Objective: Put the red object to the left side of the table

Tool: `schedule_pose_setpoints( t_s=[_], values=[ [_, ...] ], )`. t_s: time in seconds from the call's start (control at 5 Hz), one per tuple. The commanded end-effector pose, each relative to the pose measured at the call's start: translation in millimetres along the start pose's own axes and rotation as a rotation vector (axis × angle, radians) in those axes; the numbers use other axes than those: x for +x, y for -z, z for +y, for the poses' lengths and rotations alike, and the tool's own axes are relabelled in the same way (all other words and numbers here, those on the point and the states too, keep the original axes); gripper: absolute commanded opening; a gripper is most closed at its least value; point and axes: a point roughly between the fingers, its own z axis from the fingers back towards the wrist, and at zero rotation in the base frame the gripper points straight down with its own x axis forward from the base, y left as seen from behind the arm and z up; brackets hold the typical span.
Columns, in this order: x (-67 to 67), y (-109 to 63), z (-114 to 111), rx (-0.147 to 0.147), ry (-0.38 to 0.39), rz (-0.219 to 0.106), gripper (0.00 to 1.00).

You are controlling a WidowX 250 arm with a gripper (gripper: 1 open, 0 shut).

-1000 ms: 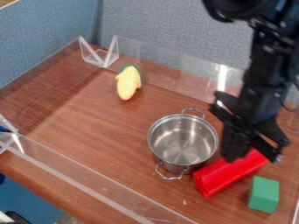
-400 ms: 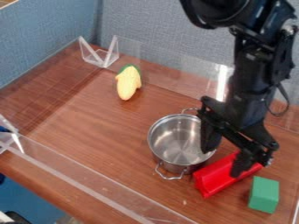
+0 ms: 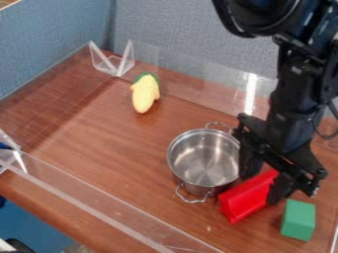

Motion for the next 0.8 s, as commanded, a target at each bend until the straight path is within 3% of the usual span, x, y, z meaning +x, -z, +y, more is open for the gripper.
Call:
schedule_pose_setpoints(
  t_s=[0.0, 0.4, 0.6],
  values=[
    [10.2, -24.4, 0.7, 0.006, 0.077, -0.087, 1.00],
    [30.9, 5.0, 2.2, -0.006, 0.242, -0.060, 1.00],
    [24.1, 11.6, 9.2, -0.014, 0.310, -0.043, 1.00]
  ],
)
